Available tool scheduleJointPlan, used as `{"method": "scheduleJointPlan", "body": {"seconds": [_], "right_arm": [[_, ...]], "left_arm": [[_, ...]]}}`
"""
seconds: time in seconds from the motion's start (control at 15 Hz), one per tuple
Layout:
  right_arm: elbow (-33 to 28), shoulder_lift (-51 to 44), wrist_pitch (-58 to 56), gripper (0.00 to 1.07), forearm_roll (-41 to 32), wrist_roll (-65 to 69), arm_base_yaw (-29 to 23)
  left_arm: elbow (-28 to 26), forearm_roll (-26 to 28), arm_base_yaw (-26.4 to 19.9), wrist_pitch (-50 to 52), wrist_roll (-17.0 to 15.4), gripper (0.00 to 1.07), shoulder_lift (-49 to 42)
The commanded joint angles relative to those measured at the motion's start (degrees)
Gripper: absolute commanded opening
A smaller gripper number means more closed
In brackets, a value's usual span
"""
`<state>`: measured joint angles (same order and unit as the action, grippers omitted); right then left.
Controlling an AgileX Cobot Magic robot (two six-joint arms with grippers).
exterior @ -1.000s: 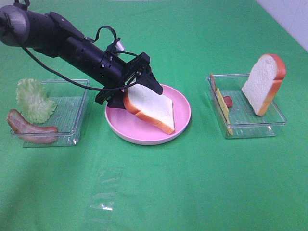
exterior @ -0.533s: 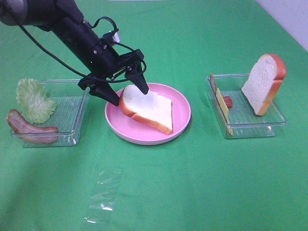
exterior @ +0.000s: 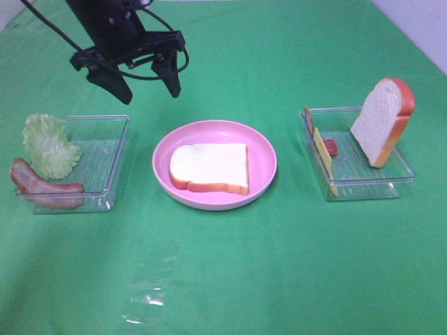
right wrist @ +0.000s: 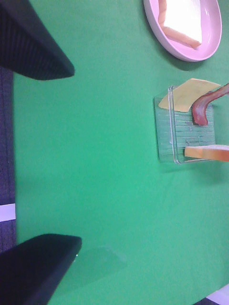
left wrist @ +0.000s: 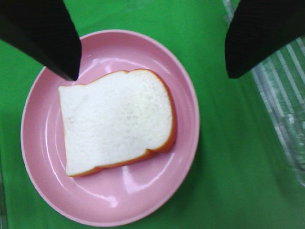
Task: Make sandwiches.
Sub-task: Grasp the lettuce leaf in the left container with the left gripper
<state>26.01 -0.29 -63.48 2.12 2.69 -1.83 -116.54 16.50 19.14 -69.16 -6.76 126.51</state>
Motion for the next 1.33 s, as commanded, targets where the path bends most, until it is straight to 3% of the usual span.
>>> {"method": "scheduleJointPlan", "body": {"seconds": [0.07,0.2,0.4,0.6,1.2,1.33], "right_arm": [[-0.1,-1.5,0.5,0.84,0.2,0.5,0.0],[-0.1,-1.5,0.5,0.84,0.2,0.5,0.0],[-0.1,-1.5,0.5,0.84,0.2,0.5,0.0],[-0.1,-1.5,0.5,0.84,0.2,0.5,0.0],[-0.1,-1.5,0.5,0.84,0.2,0.5,0.0],[-0.1,-1.5,0.5,0.84,0.2,0.5,0.0]], "left_arm": [[4.2,-9.8,-0.6,-6.6,-1.8,0.77,-8.0],[9.3,-17.0,-3.6,-6.6,-2.8,0.77,-14.2],[14.2,-17.6,-11.5,-6.6,-2.5,0.77,-18.2],[15.2,-17.1,-15.8,-6.5,-2.0,0.77,-17.0],[15.1,-16.5,-16.5,-4.0,-1.1,0.77,-5.6],[15.0,-16.5,-16.5,0.7,-1.1,0.77,-2.5]]}}
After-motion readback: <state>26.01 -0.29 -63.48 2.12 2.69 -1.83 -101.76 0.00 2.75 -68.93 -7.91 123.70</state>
